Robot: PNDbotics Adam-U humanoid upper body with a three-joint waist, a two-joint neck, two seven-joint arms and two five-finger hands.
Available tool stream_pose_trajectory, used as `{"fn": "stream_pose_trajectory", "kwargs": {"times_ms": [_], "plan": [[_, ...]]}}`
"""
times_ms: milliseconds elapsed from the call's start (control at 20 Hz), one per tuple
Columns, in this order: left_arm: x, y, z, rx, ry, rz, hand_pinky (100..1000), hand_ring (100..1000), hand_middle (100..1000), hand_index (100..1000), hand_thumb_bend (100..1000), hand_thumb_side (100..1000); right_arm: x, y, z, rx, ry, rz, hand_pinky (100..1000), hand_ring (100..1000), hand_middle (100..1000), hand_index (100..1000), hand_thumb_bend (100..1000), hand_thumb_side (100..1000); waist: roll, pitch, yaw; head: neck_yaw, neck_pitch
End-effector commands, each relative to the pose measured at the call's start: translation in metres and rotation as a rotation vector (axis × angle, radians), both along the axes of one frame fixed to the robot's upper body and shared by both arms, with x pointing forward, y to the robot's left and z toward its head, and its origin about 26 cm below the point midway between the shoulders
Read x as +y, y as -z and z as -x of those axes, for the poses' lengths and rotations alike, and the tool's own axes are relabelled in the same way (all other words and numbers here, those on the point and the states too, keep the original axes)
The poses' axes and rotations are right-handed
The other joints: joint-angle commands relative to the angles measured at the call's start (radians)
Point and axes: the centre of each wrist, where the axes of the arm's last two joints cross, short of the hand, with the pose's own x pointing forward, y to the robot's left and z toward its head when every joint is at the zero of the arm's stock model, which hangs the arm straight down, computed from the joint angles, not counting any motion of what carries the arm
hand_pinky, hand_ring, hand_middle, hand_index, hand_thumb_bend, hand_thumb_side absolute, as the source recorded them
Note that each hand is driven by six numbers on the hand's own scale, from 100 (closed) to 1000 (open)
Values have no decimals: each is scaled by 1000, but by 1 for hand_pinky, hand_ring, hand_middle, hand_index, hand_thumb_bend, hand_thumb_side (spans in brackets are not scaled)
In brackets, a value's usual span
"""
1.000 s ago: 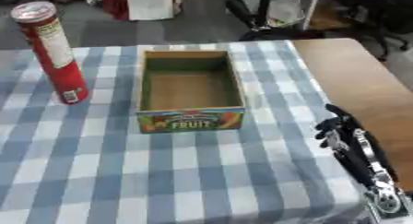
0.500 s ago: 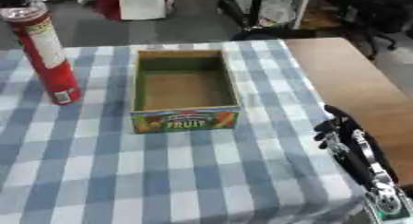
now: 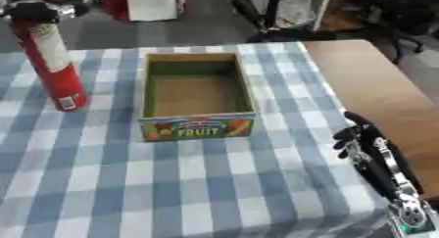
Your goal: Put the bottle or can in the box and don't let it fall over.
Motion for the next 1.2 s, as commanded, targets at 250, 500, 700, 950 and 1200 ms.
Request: {"fn": "stream_pose_trajectory", "kwargs": {"times_ms": [250, 500, 700, 950, 1200], "plan": [[13, -16, 4, 5, -73, -57, 806, 854, 845, 968, 668, 899, -4, -6, -3, -21, -4, 11, 477, 565, 576, 922, 100, 816, 4, -11, 2, -3, -7], [19, -9, 5, 70, -105, -71, 813, 852, 847, 969, 670, 898, -3, -6, -3, -20, -6, 10, 477, 565, 576, 922, 100, 818, 4, -10, 4, -4, -6], [23, -5, 6, 100, -125, -87, 820, 850, 845, 971, 665, 891, -4, -6, -3, -21, -2, 9, 477, 565, 577, 922, 100, 818, 4, -10, 5, -5, -5], [24, 7, 5, 157, -117, -85, 807, 845, 838, 968, 653, 877, -4, -6, -3, -21, -2, 8, 477, 565, 577, 922, 100, 818, 3, -10, 6, -7, -5], [21, 22, 4, 208, -91, -67, 706, 802, 772, 930, 573, 780, -4, -7, -3, -22, -2, 7, 477, 565, 577, 922, 100, 818, 1, -9, 5, -7, -6]]}}
